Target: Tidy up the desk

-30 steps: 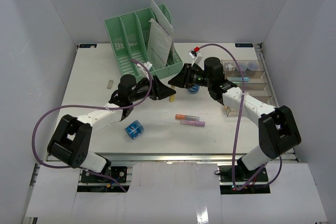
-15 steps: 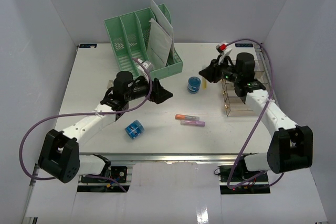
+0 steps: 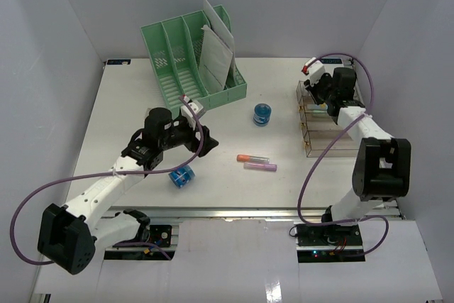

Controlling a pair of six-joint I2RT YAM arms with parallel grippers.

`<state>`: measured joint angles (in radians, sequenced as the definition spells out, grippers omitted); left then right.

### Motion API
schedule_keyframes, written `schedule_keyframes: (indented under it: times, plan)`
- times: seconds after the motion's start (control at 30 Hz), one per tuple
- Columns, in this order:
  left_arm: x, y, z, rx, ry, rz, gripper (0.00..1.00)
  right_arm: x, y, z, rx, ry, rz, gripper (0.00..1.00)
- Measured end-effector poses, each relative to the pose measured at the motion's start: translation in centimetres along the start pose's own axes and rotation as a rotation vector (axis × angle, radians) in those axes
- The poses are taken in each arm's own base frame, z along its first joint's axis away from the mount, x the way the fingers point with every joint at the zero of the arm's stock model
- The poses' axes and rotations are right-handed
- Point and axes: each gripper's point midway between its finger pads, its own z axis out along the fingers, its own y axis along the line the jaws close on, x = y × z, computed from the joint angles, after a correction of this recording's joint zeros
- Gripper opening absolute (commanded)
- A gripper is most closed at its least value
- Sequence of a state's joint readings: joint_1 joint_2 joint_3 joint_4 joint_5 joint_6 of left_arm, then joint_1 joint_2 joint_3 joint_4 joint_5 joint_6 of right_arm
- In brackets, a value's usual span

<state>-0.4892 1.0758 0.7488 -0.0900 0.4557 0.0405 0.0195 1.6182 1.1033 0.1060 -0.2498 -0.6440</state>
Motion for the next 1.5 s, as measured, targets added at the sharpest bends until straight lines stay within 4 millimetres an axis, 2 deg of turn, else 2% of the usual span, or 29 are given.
schedule_keyframes:
  times: [0.13, 0.27, 0.4, 0.5, 0.53, 0.6, 0.73, 0.87, 0.97, 1.03, 1.1, 1.2, 1.3, 1.4, 1.5]
  plan:
    - [0.0, -0.3, -0.8, 0.000, -0.015, 0.038, 0.89, 2.2, -0.9, 2.4, 0.009, 0.059, -0.048, 0.13]
    - [-0.1, -0.7, -0.8, 0.026, -0.028, 0.062, 0.89, 3.4, -1.4, 3.8, 0.018, 0.090, -0.091, 0.20]
    - [0.8, -1.5, -0.4, 0.082, -0.023, 0.057, 0.88, 4.7, -1.6, 5.0, 0.020, 0.122, -0.120, 0.25]
    - [1.2, -2.1, 0.0, 0.121, -0.026, 0.052, 0.87, 5.6, -1.3, 5.4, 0.010, 0.139, -0.130, 0.52]
    - [1.3, -2.2, 0.1, 0.132, -0.026, 0.050, 0.86, 5.7, -1.2, 5.5, 0.008, 0.141, -0.133, 0.63]
    - [1.5, -2.5, 0.5, 0.156, -0.024, 0.044, 0.83, 5.7, -1.2, 5.5, 0.007, 0.141, -0.139, 0.75]
    - [2.6, -3.2, 1.6, 0.214, 0.004, 0.020, 0.73, 5.5, -1.2, 5.3, 0.001, 0.129, -0.128, 0.83]
    - [4.9, -4.2, 3.6, 0.285, 0.085, -0.001, 0.70, 4.5, -0.1, 2.7, -0.087, 0.098, -0.066, 0.83]
    - [6.3, -5.3, 5.6, 0.348, 0.154, 0.023, 0.70, 1.6, 2.7, -0.9, -0.271, -0.006, -0.059, 0.83]
    - [6.7, -6.2, 7.3, 0.388, 0.193, 0.060, 0.70, -0.5, 6.1, -4.0, -0.450, -0.097, -0.119, 0.84]
    - [7.3, -7.0, 9.1, 0.412, 0.239, 0.114, 0.68, -2.1, 10.6, -7.3, -0.646, -0.189, -0.209, 0.86]
    - [8.5, -7.8, 11.0, 0.431, 0.289, 0.171, 0.66, -2.6, 17.1, -11.0, -0.898, -0.278, -0.227, 0.90]
    - [10.4, -7.5, 12.4, 0.408, 0.358, 0.229, 0.65, -1.6, 21.6, -13.6, -1.055, -0.308, -0.198, 0.90]
    - [12.1, -6.3, 13.5, 0.367, 0.411, 0.286, 0.65, -0.4, 24.0, -15.4, -1.142, -0.298, -0.153, 0.90]
    - [12.4, -5.1, 14.4, 0.336, 0.428, 0.359, 0.65, -0.3, 24.6, -16.3, -1.156, -0.312, -0.150, 0.91]
